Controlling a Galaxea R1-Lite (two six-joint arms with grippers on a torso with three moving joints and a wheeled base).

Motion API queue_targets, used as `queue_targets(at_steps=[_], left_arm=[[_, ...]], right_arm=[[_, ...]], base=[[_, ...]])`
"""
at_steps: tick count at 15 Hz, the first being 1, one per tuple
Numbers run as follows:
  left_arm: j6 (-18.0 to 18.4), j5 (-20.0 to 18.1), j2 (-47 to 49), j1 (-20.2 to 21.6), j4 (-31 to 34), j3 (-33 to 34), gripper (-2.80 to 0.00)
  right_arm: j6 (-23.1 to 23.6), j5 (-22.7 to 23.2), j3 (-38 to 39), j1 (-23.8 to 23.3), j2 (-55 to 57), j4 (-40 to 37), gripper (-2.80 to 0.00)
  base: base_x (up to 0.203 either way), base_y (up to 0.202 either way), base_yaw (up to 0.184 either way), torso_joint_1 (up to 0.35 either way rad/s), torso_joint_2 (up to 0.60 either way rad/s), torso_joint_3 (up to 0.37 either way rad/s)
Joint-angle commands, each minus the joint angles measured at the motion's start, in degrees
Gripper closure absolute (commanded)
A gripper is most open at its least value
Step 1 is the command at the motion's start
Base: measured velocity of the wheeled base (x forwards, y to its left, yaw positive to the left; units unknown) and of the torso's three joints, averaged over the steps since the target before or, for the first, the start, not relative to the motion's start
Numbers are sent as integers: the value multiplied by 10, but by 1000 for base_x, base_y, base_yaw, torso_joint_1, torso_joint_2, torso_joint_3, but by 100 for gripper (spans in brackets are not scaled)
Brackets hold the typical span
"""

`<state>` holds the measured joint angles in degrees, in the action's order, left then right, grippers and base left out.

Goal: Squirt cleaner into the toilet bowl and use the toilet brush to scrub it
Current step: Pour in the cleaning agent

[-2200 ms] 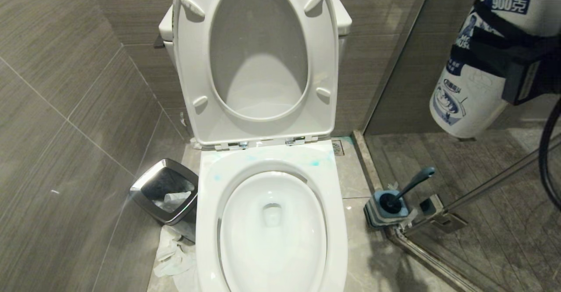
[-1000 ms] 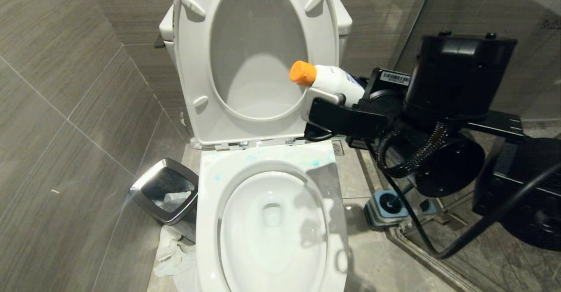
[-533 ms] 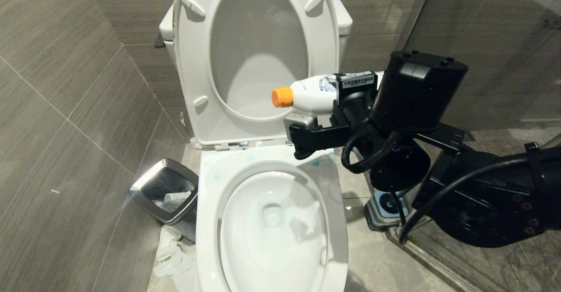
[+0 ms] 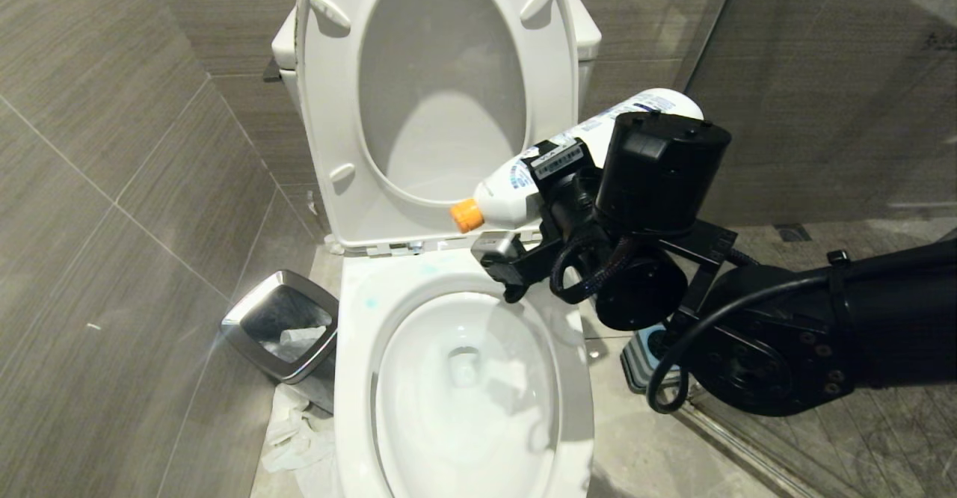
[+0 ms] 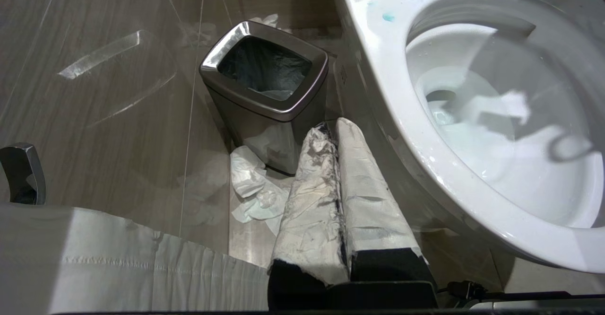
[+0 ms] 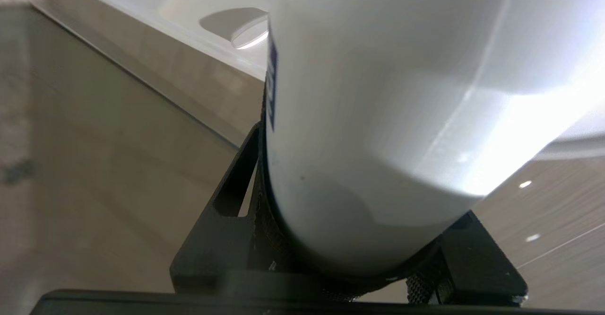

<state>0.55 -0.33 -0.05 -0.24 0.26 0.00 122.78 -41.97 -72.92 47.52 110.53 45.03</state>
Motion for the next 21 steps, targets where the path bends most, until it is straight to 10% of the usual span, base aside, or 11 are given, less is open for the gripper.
queue_targets(at_steps=[1, 14, 21], left_arm=[[0, 0, 0, 0, 0, 0, 0], [0, 0, 0, 0, 0, 0, 0], [0, 0, 0, 0, 0, 0, 0]], right_arm=[[56, -2, -7, 1, 10, 5, 0], [213, 31, 4, 25, 13, 56, 0], [216, 30, 4, 39, 14, 61, 0]], base=[[0, 0, 0, 0, 0, 0], [0, 0, 0, 0, 0, 0], [0, 0, 0, 0, 0, 0]])
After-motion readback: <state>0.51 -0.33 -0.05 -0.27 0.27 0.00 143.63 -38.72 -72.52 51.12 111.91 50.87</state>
